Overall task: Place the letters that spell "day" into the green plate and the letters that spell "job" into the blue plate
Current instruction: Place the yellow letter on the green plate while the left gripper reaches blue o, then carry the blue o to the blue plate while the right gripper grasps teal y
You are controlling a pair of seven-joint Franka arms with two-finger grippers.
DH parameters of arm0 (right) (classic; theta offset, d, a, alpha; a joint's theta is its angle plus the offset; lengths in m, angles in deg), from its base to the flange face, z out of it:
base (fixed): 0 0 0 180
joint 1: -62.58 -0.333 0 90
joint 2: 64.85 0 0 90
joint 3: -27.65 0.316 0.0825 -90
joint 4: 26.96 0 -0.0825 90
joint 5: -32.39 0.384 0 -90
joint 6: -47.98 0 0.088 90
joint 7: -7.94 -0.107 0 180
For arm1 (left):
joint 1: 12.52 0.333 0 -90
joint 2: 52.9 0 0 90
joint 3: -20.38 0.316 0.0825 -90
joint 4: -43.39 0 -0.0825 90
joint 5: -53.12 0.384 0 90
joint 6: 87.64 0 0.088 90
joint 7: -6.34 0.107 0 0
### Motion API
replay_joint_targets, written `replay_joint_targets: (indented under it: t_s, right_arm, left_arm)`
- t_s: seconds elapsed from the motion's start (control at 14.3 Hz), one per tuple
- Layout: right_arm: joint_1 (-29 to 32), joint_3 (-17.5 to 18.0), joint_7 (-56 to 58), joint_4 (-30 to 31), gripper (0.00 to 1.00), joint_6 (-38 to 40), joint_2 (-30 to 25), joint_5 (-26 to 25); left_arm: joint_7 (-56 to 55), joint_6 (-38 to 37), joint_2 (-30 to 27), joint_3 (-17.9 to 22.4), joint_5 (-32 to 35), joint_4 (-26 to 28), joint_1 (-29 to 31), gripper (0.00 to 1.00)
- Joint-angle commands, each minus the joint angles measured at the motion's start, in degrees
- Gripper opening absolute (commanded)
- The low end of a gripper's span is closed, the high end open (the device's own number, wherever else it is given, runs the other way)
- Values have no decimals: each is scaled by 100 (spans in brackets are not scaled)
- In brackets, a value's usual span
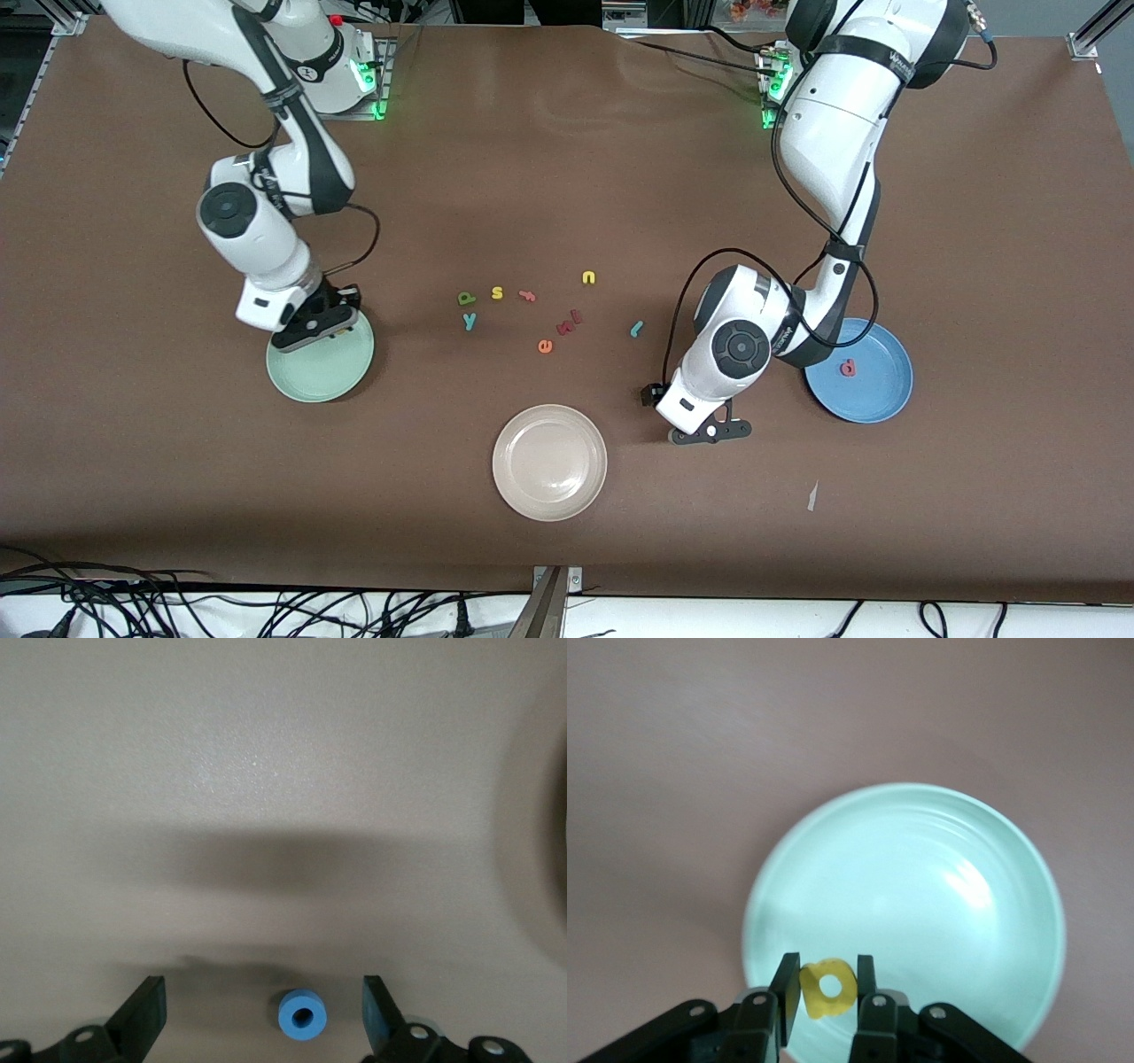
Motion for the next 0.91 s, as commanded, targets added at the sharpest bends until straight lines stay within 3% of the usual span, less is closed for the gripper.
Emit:
replay_joint_targets:
  t_s: [0.0,0.14,0.35,0.63,0.84]
  right_arm:
    - [79,82,-54,-1,72,42,24,154]
    - [71,204,-379,-36,74,50,68,488]
    - [27,389,-1003,-220,79,129,104,524]
    - [-744,328,-2669,-940,79,305,612,630]
    - [-1527,-5,-3972,-1336,81,323,1007,630]
  left_arm:
    - [-133,-34,162,38,-185,-232,-91,89]
    - [-221,-34,197,47,-185,-224,-187,85]
    - [-247,-34,197,47,-185,-171,-196,75]
    - [-335,-34,189,47,-176,-153,-205,55]
    - [-379,-34,197,47,-176,-145,-231,37]
